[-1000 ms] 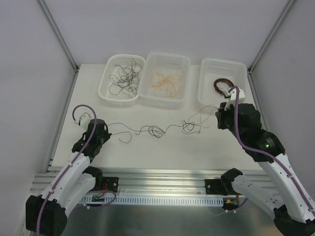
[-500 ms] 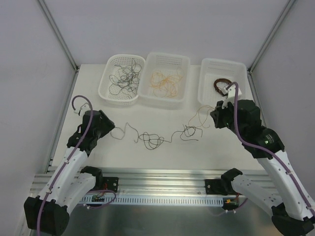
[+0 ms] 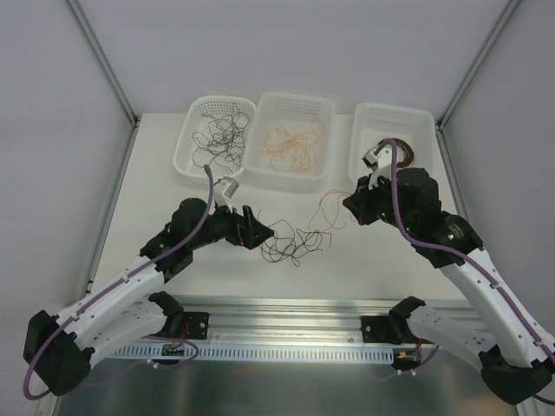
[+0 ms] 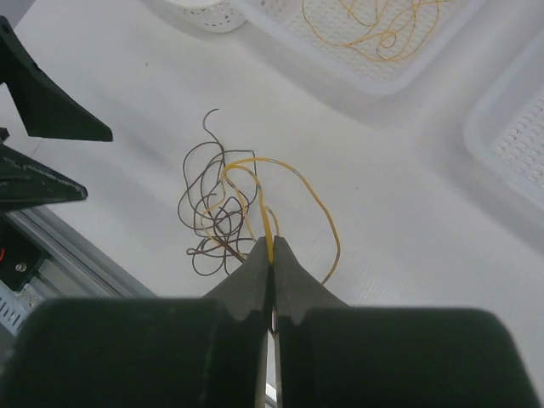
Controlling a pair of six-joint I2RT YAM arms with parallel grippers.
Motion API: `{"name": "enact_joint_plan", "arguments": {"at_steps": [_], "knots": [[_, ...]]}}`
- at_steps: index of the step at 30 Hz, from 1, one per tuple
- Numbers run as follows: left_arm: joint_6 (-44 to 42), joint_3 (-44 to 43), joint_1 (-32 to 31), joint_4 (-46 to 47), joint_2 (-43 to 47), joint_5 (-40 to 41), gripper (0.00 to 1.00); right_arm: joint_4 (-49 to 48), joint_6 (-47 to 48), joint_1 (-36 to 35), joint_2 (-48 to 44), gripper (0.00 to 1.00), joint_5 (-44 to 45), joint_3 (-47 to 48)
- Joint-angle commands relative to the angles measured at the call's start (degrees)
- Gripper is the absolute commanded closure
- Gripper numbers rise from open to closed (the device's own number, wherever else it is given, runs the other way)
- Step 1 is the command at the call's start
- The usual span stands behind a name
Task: Untangle the cables
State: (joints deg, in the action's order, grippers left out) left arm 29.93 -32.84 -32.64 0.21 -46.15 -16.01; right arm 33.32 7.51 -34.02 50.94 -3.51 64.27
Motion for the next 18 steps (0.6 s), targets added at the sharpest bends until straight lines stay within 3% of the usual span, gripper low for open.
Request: {"name": "enact_joint_plan", "arguments": {"at_steps": [1,4,7,14,18], "knots": [[-7.86,0.67,-6.63,16.47,-3.85,-3.07,0.09,-4.23,-2.05,-1.04,0.04,0.99,-2.55,0.24],[-11.19,1.37,-12.17,24.98,-8.15,-1.75,0.12,-5.72,-2.93,-1.75,0.04,0.99,-3.26,-0.02],[-14.80,-0.20,-16.48,27.64,-13.78,-0.43,0.14,-6.43,-3.55,-2.45,0.39,0.99,-3.87,0.15],[-17.45,-3.02,-19.82,32.13,-23.45,2.12,0.21,-7.30,-4.52,-4.30,0.66,0.99,-4.49,0.07],[-17.80,-4.86,-20.97,33.28,-26.70,2.21,0.31,-7.39,-4.78,-4.56,0.39,0.99,-4.23,-0.11]]}}
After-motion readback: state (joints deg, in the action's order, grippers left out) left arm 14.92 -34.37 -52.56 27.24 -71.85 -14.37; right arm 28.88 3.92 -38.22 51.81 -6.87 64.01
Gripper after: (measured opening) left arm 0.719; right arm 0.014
